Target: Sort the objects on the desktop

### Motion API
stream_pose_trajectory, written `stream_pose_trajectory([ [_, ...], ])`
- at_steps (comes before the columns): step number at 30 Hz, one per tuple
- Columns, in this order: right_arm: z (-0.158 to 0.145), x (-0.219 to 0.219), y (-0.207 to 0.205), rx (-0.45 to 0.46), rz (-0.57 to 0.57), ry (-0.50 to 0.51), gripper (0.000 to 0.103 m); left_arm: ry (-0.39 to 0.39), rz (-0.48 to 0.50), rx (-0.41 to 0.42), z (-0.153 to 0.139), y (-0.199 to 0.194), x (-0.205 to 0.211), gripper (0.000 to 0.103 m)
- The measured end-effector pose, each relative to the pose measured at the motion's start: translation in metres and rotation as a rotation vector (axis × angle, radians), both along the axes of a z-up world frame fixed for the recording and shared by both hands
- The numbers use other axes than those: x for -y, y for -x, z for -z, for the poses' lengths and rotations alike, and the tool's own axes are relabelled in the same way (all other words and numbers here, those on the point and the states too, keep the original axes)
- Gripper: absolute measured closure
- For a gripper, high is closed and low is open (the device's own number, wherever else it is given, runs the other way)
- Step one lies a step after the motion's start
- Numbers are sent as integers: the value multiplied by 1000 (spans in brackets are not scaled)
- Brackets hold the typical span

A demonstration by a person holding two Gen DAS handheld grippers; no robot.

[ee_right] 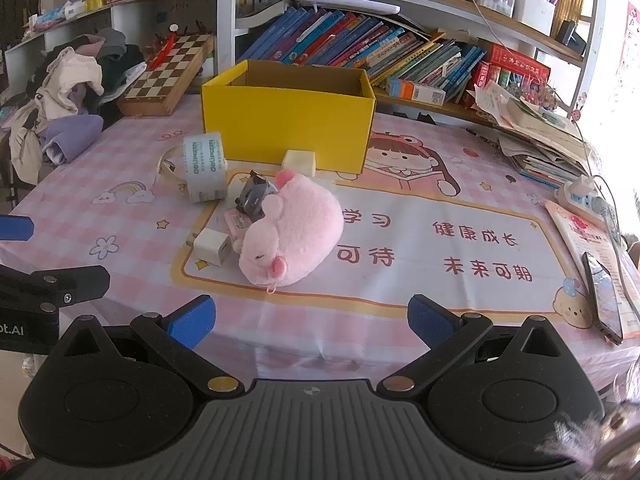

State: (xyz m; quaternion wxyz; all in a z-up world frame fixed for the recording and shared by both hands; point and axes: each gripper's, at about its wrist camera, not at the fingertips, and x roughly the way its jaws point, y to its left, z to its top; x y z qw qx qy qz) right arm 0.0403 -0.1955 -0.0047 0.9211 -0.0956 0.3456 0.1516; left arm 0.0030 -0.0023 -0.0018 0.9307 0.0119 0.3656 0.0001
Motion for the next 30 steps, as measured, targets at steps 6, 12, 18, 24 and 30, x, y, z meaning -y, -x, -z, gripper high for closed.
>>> stream_pose_trajectory([
  [6, 0, 0, -1, -4, -2, 0, 0, 4, 2, -2, 0, 0, 0, 0],
  [12, 1, 0, -1, -5, -6, -3, 0, 7, 5, -3, 0, -2, -1, 0],
  [18, 1, -1, -3, -10, -11, -8, 0, 31, 26, 9, -1, -2, -2, 0],
  [24, 1, -2, -5, -14, -17, -5, 0, 51, 25, 23, -2, -2, -1, 0],
  [30, 0, -5, -8, -18, -21, -4, 0, 51, 25, 11, -1, -4, -2, 0],
])
